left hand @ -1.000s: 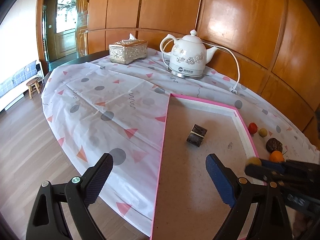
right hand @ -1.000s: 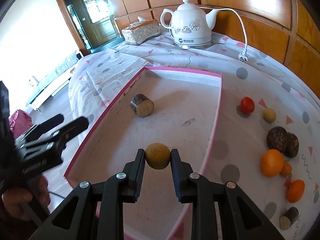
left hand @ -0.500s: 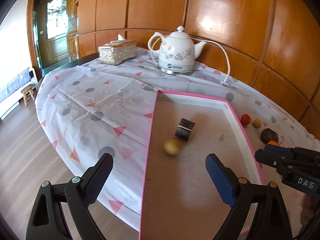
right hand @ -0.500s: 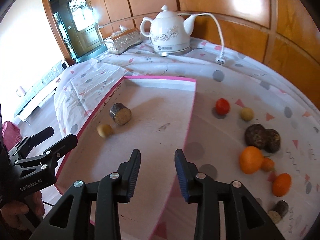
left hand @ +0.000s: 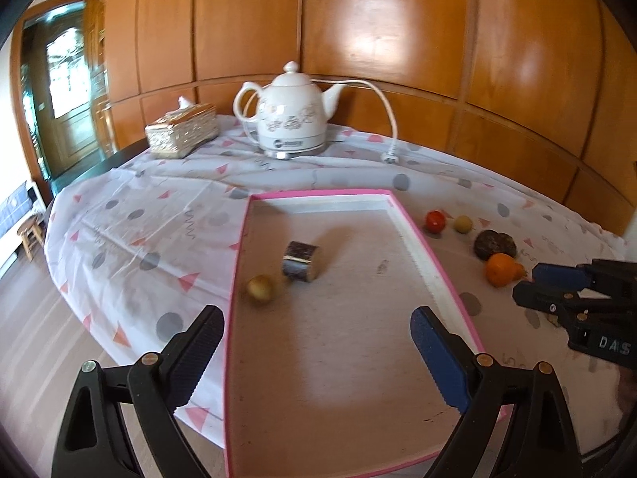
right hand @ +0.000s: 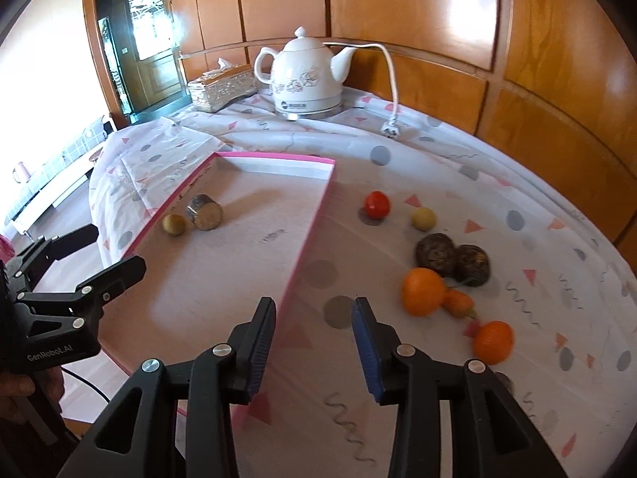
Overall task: Organize fruits
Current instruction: 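Reach the left gripper to the red cherry tomato and grasp it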
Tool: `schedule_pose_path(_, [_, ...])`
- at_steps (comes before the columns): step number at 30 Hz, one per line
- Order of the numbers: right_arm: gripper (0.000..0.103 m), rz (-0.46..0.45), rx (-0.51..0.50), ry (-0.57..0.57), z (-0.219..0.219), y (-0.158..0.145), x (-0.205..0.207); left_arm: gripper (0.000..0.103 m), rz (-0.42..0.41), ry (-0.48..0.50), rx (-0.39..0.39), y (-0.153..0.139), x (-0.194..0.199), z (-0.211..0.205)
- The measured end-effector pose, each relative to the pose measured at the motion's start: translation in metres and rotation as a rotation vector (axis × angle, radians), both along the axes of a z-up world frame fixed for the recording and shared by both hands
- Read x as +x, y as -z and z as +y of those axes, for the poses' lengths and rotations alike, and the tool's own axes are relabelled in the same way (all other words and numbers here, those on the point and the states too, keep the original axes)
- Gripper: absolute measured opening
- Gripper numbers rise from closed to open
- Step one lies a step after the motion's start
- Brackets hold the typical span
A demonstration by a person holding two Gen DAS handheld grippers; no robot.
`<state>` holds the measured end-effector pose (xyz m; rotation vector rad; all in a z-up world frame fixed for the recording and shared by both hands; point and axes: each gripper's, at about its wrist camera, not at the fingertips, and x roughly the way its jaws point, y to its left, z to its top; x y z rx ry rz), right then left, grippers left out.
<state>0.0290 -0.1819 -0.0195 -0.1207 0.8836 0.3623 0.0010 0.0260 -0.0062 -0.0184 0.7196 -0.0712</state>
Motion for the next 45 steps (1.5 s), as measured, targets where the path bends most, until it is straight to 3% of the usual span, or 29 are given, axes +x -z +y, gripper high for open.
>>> schedule_pose_path(31, [0.04,0.035,-0.215,0.33,-0.193,0.0,-0.008,0.095,0.031,0.197,0.088,-0.009,0.021,-0.063])
schedule_pose_path(39, [0.04,0.074,-0.19,0.435,-0.24,0.01,-0.008,0.095,0.045,0.223,0.092,-0.009,0.032,-0.075])
schedule_pose_path(45, [0.04,0.116,-0.159,0.469,-0.251,0.018,-0.005,0.095,0.055,0.239,0.096,-0.008,0.038,-0.086])
